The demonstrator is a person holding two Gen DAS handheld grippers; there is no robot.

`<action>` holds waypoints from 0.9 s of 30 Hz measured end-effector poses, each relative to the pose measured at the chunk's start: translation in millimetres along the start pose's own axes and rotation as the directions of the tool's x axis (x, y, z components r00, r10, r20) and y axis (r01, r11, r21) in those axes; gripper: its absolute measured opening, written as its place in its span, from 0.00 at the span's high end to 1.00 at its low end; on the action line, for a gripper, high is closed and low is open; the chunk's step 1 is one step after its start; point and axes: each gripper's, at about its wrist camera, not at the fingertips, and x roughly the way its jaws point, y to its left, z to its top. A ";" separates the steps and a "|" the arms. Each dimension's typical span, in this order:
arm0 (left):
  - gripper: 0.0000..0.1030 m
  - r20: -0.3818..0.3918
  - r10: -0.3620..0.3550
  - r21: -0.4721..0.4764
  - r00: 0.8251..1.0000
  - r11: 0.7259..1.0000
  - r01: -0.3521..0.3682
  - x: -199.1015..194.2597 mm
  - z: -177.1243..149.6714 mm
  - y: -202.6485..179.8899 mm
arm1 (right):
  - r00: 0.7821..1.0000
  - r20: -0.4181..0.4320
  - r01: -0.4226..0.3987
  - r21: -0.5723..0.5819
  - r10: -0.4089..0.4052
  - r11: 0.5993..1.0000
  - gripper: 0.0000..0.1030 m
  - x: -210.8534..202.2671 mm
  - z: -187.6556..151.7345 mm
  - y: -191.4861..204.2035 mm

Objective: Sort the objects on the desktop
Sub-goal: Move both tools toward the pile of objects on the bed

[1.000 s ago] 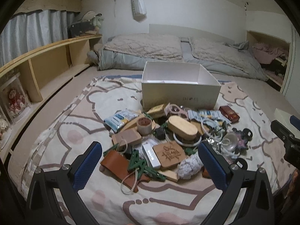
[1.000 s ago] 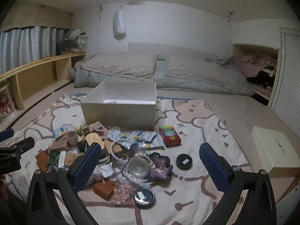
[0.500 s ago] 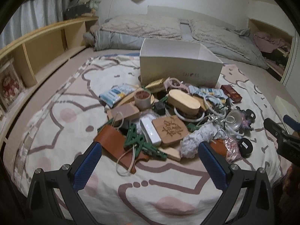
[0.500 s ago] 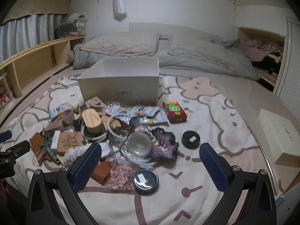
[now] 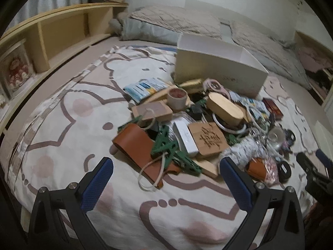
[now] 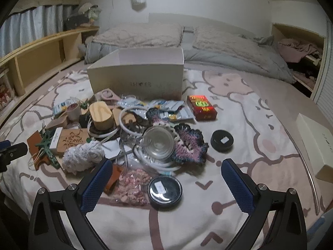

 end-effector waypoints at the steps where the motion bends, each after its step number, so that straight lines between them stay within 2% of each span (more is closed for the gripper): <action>1: 0.00 0.013 0.002 -0.009 1.000 1.000 -0.002 -0.5 -1.0 1.0 | 1.000 0.016 0.001 0.004 -0.001 1.000 0.00 0.5 -1.5 -1.0; 7: 0.00 0.053 0.027 -0.041 0.998 0.999 -0.025 2.4 -6.8 -2.3 | 0.998 0.058 0.014 -0.001 -0.014 1.000 0.00 6.5 -11.4 -5.8; 15: 0.00 0.105 0.098 -0.003 0.990 0.995 -0.099 15.2 -20.8 -18.7 | 0.999 -0.001 0.047 -0.041 -0.047 0.998 0.00 26.4 -26.8 -9.3; 24: 0.00 0.065 0.140 -0.026 0.988 0.990 -0.139 33.6 -31.7 -21.5 | 0.995 -0.095 0.038 -0.047 -0.042 0.998 0.00 45.8 -41.8 -11.7; 27: 0.00 0.055 0.151 -0.015 0.987 0.988 -0.151 39.0 -37.3 -25.7 | 0.994 -0.102 0.034 -0.025 -0.036 0.999 0.00 46.1 -46.1 -12.8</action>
